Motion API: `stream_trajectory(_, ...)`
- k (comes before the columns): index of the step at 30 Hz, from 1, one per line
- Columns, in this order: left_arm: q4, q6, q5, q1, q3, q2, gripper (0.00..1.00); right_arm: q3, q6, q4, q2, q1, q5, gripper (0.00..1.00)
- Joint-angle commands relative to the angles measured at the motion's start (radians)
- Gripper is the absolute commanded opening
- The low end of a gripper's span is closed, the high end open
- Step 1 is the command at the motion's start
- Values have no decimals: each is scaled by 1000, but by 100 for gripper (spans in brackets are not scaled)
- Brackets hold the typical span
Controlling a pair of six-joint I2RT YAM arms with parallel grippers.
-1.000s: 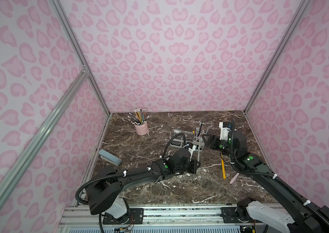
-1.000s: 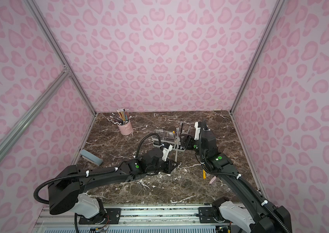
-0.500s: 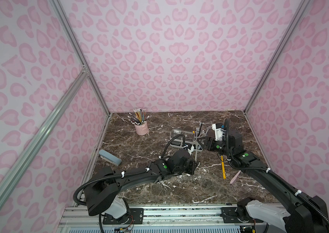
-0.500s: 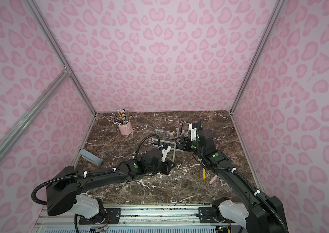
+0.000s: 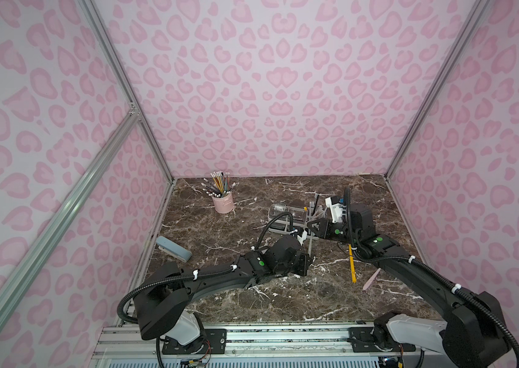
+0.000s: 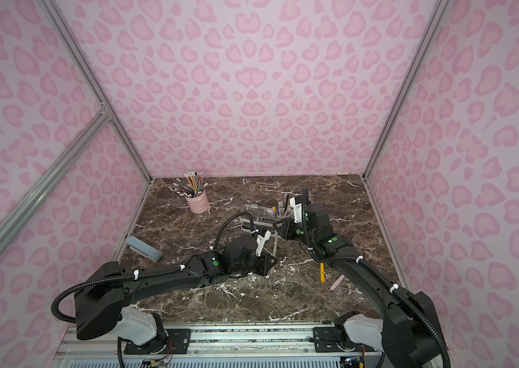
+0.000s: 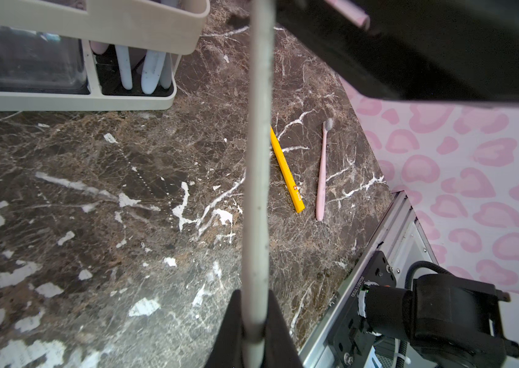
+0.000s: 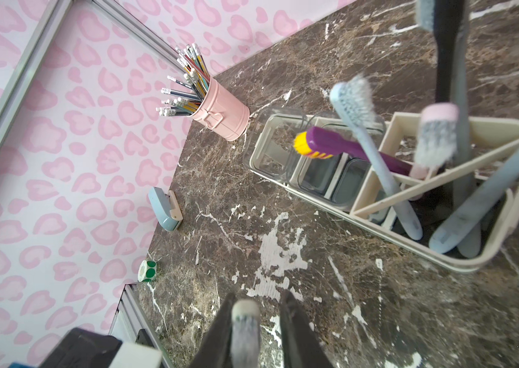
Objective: Place the toothbrush into the toothbrush holder
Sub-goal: Pick up the toothbrush from the center of the board.
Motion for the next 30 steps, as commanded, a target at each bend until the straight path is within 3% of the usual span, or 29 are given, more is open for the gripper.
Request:
stream_trajectory(1, 19, 11, -3, 0, 8, 4, 3, 27, -13, 19, 2, 2, -6, 21)
stream_trajectory(11, 28, 15, -1, 0, 7, 10, 4, 36, -11, 12, -3, 3, -6, 1)
stream_trajectory(15, 13, 20, -18, 0, 12, -3, 10, 43, -11, 10, -14, 3, 3, 0)
stream_trajectory(18, -11, 33, -44, 0, 24, -24, 20, 52, -17, 5, -25, 3, 18, 0)
stream_trajectory(23, -68, 51, -101, 7, 43, -79, 51, 82, -46, -20, -41, -2, 66, 0)
stream_trajectory(26, -96, 53, -119, 28, 40, -122, 61, 98, -80, -38, -56, -2, 124, 0)
stream_trajectory(30, -124, 42, -138, 83, 12, -203, 66, 86, -120, 13, -103, -3, 213, 0)
